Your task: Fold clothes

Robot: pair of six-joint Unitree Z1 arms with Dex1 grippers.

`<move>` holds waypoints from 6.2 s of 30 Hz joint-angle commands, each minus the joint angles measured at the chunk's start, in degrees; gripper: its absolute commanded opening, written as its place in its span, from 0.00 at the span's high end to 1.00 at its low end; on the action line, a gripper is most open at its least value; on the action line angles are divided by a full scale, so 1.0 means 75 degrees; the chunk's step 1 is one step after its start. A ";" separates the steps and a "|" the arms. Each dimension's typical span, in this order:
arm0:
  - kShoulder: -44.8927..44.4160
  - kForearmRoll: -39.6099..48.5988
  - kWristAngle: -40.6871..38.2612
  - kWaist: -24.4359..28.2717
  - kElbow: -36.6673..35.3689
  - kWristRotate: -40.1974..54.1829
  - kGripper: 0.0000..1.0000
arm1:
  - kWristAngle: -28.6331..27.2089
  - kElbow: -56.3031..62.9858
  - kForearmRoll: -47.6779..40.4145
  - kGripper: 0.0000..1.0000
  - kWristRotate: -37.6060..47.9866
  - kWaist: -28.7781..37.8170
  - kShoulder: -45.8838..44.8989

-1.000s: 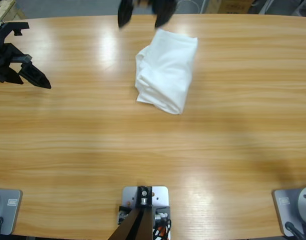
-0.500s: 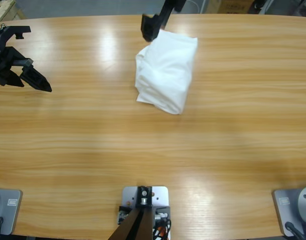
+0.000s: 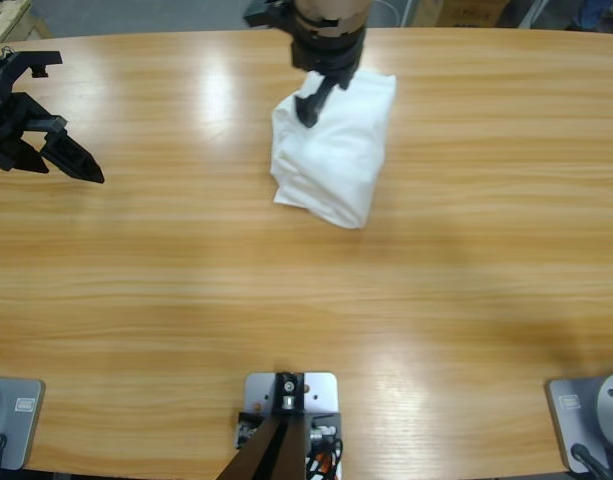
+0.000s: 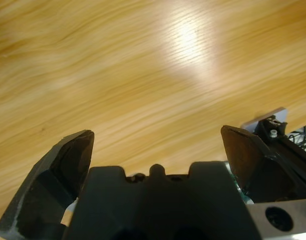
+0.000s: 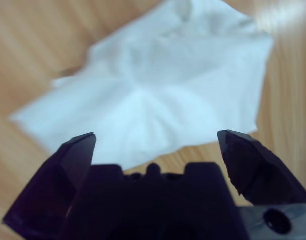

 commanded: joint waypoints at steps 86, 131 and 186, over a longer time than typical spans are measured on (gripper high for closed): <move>0.0362 -0.0093 -0.0142 0.0024 0.0193 0.0131 0.01 | 0.2310 0.1535 -0.0460 0.02 0.0957 0.1209 0.1267; 0.0873 -0.0095 -0.0341 -0.0293 0.0135 0.0143 0.01 | 0.2157 -0.2353 0.0747 0.02 -0.0058 -0.1681 0.2514; 0.7580 0.1004 0.0538 -0.2864 -1.1092 0.0630 0.02 | 0.4501 0.4793 0.0328 0.02 0.2450 -0.1317 -0.5851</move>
